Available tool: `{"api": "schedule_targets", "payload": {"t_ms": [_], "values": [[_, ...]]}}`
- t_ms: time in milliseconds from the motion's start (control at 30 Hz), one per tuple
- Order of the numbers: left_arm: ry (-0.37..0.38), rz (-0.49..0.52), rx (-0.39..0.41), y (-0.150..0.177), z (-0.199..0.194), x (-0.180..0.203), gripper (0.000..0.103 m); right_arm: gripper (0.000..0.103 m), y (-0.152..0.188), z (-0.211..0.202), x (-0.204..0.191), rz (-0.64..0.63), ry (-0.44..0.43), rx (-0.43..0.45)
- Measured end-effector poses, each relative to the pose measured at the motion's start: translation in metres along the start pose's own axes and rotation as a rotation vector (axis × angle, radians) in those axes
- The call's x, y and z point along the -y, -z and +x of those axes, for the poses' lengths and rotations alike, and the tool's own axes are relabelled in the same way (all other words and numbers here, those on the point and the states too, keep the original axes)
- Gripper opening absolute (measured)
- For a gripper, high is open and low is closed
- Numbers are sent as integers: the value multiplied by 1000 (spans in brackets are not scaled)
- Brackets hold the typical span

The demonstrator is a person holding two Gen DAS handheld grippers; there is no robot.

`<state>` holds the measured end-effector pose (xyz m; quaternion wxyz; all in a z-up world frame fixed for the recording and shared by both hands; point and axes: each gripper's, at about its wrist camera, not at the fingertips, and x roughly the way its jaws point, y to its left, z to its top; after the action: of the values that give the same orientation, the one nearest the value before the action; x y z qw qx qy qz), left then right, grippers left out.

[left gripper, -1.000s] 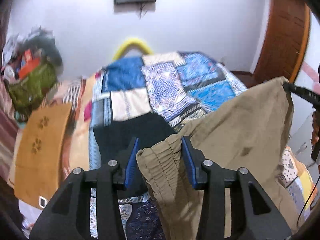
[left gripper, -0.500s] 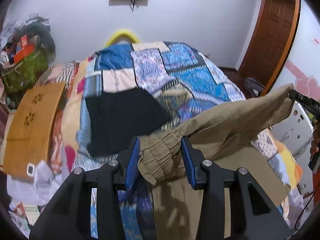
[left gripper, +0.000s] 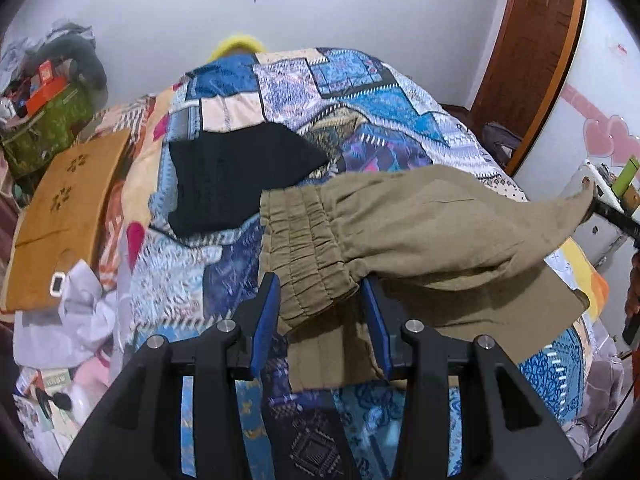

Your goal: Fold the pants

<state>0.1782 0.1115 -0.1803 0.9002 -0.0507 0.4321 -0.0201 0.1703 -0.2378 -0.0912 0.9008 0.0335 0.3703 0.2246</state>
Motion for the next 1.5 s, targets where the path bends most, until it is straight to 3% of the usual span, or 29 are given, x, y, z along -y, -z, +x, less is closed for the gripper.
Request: {"api": "schedule_targets", "payload": {"t_ms": [333, 467, 667, 767, 833, 900, 967, 1133, 1267, 1500], "values": [[-39, 19, -30, 15, -1, 3, 57, 13, 54, 0, 9, -24, 85, -105], [-68, -6, -7, 18, -11, 1, 62, 21, 67, -7, 15, -8, 93, -146], [-76, -33, 24, 19, -30, 3, 64, 22, 73, -29, 15, 20, 120, -129], [-95, 4, 53, 14, -45, 16, 74, 23, 61, -43, 7, 16, 99, -107], [-89, 29, 71, 9, -53, 27, 85, 33, 51, -51, -1, 11, 59, -81], [-84, 63, 82, 6, -57, 39, 89, 54, 44, -55, -11, 7, 19, -54], [-83, 101, 85, 4, -56, 51, 95, 60, 39, -56, -22, -10, -24, -34], [-97, 208, 49, 5, -39, 77, 97, 62, 37, -31, -56, -105, -73, -70], [-74, 222, 20, 8, -28, 85, 97, 62, 50, -1, -74, -160, -118, -156], [-69, 265, 24, 13, -19, 99, 97, 62, 70, 27, -99, -343, -64, -222]]}}
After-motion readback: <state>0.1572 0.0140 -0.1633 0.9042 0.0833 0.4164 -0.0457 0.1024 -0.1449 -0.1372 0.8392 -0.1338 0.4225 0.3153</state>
